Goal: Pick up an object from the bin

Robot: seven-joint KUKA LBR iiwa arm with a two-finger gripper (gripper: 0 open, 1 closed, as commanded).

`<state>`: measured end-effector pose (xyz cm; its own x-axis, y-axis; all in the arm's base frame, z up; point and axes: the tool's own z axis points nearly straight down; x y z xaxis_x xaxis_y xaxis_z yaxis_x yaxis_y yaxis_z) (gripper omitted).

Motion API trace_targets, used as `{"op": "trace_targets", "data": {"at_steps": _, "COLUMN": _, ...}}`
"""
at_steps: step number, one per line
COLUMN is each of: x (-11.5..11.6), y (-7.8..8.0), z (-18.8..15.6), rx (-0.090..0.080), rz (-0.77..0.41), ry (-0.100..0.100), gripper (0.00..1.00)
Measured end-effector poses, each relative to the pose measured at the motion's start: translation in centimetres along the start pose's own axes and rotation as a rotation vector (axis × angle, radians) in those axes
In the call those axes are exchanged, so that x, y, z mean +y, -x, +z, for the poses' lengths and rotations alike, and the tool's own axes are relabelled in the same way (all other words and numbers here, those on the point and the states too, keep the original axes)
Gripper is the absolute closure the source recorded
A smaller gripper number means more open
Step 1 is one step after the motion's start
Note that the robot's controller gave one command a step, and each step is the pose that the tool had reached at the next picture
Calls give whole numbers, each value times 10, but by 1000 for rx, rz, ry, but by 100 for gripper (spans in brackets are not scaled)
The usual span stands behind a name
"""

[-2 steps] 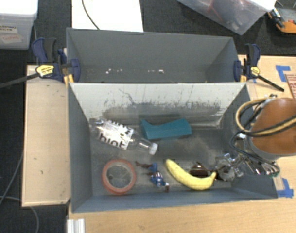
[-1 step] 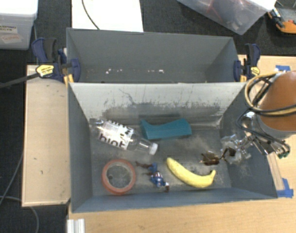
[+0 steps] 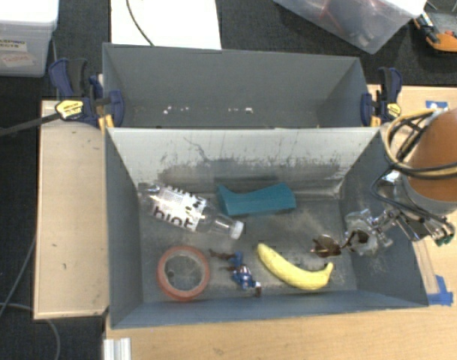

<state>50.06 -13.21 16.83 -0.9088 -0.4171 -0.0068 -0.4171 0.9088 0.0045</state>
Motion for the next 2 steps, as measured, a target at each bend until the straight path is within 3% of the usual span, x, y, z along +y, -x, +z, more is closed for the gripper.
{"op": "trace_targets", "data": {"at_steps": 1, "x": 14, "y": 6, "z": 6, "rx": -11, "rz": -31, "ry": -15, "gripper": 100}}
{"op": "trace_targets", "data": {"at_steps": 2, "x": 28, "y": 22, "z": -39, "rx": -8, "rz": -260, "ry": -11, "gripper": 100}}
